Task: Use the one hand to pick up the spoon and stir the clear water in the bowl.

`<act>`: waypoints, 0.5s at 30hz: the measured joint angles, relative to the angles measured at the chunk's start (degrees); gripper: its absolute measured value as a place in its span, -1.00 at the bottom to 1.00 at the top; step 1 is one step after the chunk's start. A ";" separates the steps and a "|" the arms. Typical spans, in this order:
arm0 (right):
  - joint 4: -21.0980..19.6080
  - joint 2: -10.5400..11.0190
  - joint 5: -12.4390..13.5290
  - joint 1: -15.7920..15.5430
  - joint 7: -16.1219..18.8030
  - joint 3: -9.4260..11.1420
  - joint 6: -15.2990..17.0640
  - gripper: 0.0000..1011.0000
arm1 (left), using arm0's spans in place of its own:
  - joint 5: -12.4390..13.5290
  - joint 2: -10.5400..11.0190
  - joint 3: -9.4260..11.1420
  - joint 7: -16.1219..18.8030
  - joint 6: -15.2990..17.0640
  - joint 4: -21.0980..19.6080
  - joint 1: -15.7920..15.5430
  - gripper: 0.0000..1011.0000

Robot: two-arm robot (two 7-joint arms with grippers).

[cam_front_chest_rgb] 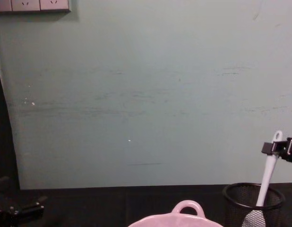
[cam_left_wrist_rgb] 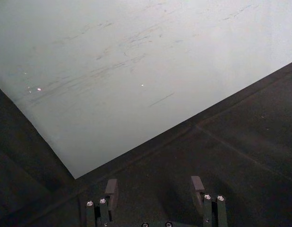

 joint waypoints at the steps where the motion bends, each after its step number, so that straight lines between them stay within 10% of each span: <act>1: -1.07 0.45 -1.34 -0.05 -0.24 -0.45 -0.51 -0.77 | 0.00 0.00 0.00 0.00 0.00 0.00 0.00 0.99; 15: -12.12 5.45 -14.60 1.01 -0.87 -3.18 -2.28 -0.77 | 0.00 0.00 0.00 0.00 0.00 0.00 0.00 0.99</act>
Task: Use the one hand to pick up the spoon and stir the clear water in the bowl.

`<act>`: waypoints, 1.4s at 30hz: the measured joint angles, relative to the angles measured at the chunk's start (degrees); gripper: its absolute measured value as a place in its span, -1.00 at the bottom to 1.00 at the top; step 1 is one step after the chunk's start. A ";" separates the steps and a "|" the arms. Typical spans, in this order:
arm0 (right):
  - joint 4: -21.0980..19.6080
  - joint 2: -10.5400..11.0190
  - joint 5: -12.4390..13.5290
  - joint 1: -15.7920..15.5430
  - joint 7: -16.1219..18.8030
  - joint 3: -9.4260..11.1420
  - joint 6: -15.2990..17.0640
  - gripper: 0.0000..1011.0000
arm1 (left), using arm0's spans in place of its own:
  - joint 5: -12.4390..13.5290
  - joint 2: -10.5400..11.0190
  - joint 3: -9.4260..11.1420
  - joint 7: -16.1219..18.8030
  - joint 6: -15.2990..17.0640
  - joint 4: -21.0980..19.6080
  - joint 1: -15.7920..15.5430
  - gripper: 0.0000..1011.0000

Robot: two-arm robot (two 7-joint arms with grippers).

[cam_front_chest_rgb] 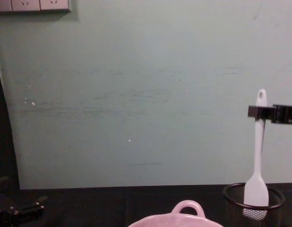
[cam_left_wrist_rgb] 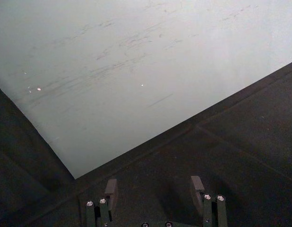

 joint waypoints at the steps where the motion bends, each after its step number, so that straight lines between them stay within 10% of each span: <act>1: 0.00 0.00 0.00 0.00 0.00 0.00 0.00 -0.77 | 0.00 0.00 0.00 0.00 0.00 0.00 0.00 0.99; 14: -6.43 2.72 -5.70 1.78 1.56 1.01 -0.17 -0.77 | 0.00 0.00 0.00 0.00 0.00 0.00 0.00 0.99; 24: -8.39 -0.46 -6.04 3.89 6.76 -0.46 -0.62 -0.77 | 0.00 0.00 0.00 0.00 0.00 0.00 0.00 0.99; 42: 3.47 -6.29 -9.84 3.58 19.23 -7.36 -10.08 -0.77 | 0.00 0.00 0.00 0.00 0.00 0.00 0.00 0.99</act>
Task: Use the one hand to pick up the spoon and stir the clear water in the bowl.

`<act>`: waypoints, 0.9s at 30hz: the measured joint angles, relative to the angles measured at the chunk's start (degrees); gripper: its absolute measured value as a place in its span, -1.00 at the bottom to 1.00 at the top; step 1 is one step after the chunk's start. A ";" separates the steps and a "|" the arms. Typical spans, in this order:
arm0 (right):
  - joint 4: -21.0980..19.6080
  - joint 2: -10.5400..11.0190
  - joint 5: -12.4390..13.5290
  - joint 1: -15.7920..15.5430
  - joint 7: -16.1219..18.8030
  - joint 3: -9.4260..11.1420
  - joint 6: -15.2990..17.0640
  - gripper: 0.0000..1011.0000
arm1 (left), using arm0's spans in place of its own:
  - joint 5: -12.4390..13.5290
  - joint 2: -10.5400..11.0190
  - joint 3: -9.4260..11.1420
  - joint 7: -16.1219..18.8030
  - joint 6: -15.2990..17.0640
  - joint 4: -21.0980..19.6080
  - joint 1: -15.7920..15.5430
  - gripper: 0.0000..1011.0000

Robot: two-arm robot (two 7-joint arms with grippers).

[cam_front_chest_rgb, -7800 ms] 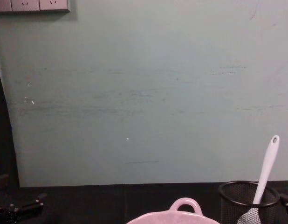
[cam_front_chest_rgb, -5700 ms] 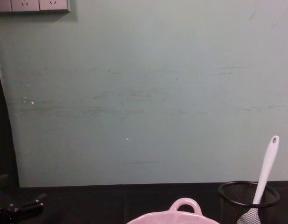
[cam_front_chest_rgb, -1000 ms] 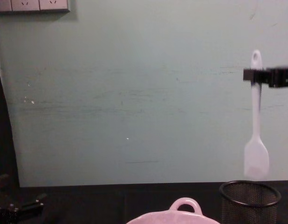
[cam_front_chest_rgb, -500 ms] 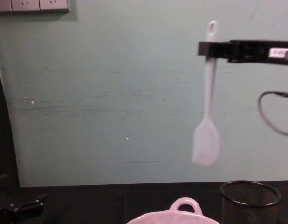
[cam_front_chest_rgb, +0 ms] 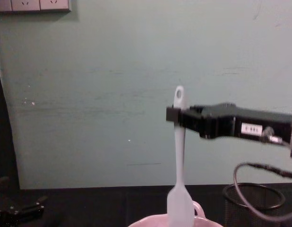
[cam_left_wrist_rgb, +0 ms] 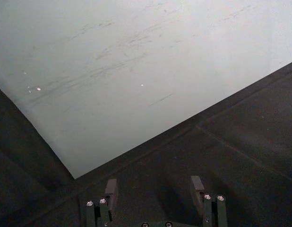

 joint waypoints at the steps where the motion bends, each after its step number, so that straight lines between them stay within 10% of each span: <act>1: 0.44 -0.06 -0.14 -0.14 0.34 -0.09 -0.37 -0.77 | 0.00 0.00 0.00 0.00 0.00 0.00 0.00 0.99; 27: 5.99 -4.72 -1.27 -0.95 5.13 -3.33 -4.58 -0.77 | 0.00 0.00 0.00 0.00 0.00 0.00 0.00 0.99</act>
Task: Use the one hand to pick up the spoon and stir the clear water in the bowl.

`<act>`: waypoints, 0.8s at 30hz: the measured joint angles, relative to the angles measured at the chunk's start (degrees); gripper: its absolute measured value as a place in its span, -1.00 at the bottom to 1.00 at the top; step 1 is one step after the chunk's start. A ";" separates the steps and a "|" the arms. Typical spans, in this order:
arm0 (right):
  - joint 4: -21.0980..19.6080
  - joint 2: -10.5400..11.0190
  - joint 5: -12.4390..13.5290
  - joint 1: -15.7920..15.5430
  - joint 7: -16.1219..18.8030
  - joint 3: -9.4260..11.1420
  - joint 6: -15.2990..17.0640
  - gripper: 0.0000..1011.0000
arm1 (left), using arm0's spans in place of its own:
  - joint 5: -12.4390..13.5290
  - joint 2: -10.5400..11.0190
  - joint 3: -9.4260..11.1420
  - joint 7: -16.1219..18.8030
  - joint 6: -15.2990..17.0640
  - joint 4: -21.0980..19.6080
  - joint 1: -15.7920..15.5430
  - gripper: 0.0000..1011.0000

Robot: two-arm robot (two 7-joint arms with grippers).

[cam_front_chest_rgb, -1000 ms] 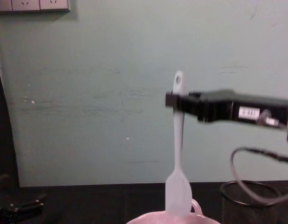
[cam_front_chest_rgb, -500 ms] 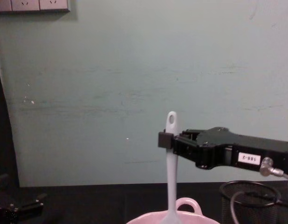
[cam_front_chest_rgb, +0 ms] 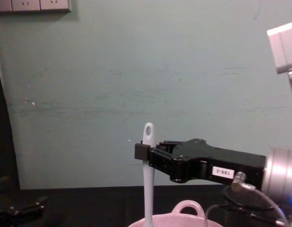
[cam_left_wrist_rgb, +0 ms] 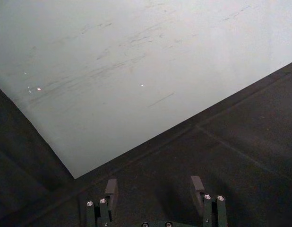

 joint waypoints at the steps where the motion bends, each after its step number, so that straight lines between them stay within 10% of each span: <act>1: 0.38 -0.32 -0.25 0.16 -0.21 -0.03 -0.31 -0.77 | 0.00 0.00 0.00 0.00 0.00 0.00 0.00 0.99; 12: 3.93 -3.71 -5.88 1.20 -6.33 0.87 -3.17 -0.77 | 0.00 0.00 0.00 0.00 0.00 0.00 0.00 0.99; 24: 1.08 -2.11 -9.01 -1.04 -9.54 3.71 -2.74 -0.77 | 0.00 0.00 0.00 0.00 0.00 0.00 0.00 0.99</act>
